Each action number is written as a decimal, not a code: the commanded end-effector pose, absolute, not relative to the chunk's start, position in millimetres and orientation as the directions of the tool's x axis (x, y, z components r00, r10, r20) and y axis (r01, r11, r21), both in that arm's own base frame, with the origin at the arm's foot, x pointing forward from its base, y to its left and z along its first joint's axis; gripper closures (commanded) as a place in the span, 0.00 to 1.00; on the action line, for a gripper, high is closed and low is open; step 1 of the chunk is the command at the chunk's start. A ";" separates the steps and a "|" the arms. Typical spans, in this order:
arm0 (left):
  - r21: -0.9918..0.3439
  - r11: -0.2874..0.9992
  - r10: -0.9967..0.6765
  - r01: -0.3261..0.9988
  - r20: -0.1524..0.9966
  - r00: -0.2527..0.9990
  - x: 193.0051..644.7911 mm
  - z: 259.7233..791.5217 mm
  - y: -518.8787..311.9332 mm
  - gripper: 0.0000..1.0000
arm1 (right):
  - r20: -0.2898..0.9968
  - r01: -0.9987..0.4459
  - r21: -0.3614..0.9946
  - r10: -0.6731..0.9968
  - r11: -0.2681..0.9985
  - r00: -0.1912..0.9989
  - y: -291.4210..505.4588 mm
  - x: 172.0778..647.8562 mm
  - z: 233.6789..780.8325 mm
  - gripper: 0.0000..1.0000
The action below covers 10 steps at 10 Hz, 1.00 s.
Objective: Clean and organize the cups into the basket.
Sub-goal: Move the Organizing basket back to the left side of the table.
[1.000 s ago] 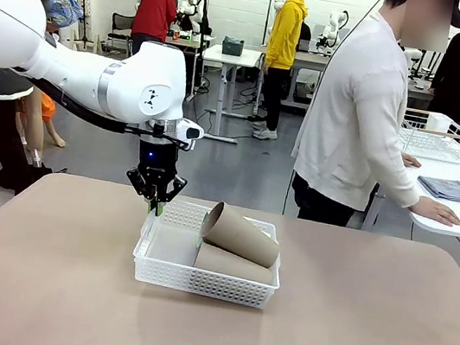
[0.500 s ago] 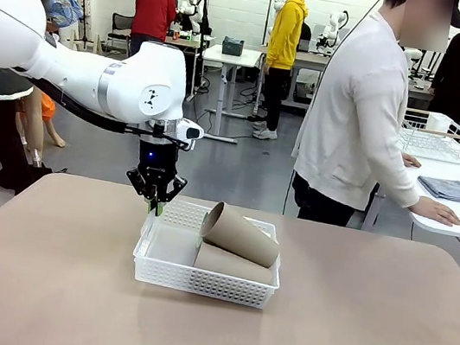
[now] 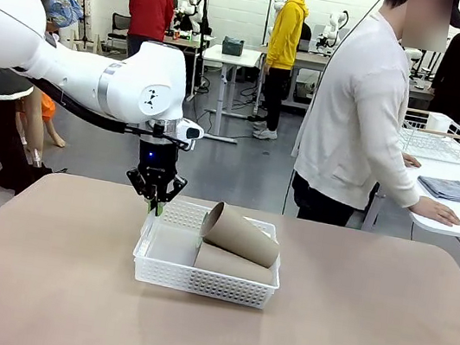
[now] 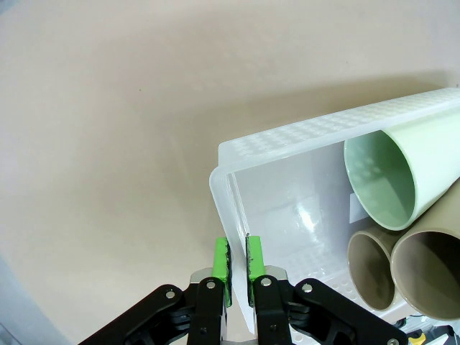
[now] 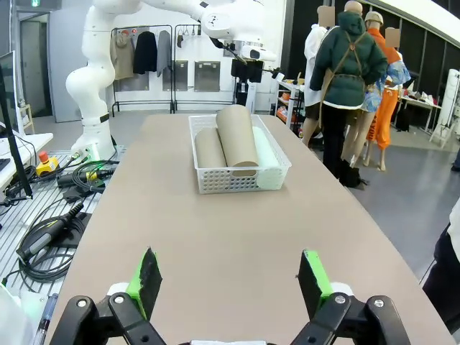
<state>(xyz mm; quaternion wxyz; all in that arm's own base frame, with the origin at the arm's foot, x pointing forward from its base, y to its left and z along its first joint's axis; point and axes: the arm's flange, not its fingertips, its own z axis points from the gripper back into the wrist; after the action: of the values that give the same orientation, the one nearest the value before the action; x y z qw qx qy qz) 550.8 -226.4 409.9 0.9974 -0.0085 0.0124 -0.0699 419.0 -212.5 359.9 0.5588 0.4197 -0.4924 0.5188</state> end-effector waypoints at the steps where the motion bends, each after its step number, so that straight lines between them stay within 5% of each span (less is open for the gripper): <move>1: -0.019 0.990 -0.138 0.138 -0.020 0.990 550.1 412.0 -225.8 1.00 | 0.984 -0.993 -0.039 0.179 0.109 -0.019 -209.6 414.3 360.1 0.00; 4: -0.019 0.990 -0.138 0.138 -0.020 0.990 550.1 412.0 -225.8 1.00 | 0.986 -0.993 -0.042 0.166 0.109 -0.023 -212.5 419.0 359.8 0.00; 5: -0.019 0.990 -0.138 0.138 -0.020 0.990 550.1 412.0 -225.8 1.00 | 0.971 -0.968 0.229 0.042 0.104 0.234 -223.2 394.3 360.5 0.00; 7: -0.019 0.990 -0.138 0.138 -0.020 0.990 550.1 412.0 -225.8 1.00 | 0.749 -0.736 0.661 -0.068 0.143 0.659 -229.4 358.9 375.3 0.00; 8: -0.019 0.990 -0.138 0.138 -0.020 0.990 550.1 412.0 -225.8 1.00 | 0.562 -0.549 0.827 -0.144 0.120 0.814 -236.0 348.5 381.9 0.00; 10: -0.019 0.990 -0.138 0.138 -0.020 0.990 550.1 412.0 -225.8 1.00 | 0.356 -0.343 0.934 -0.198 0.096 0.913 -242.6 328.8 389.6 0.00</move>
<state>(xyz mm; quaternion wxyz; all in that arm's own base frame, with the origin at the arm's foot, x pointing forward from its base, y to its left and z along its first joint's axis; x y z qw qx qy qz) 550.9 -226.4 409.8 0.9974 -0.0085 0.0125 -0.0699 331.1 -250.0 373.1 0.6883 0.6389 -0.2763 0.2043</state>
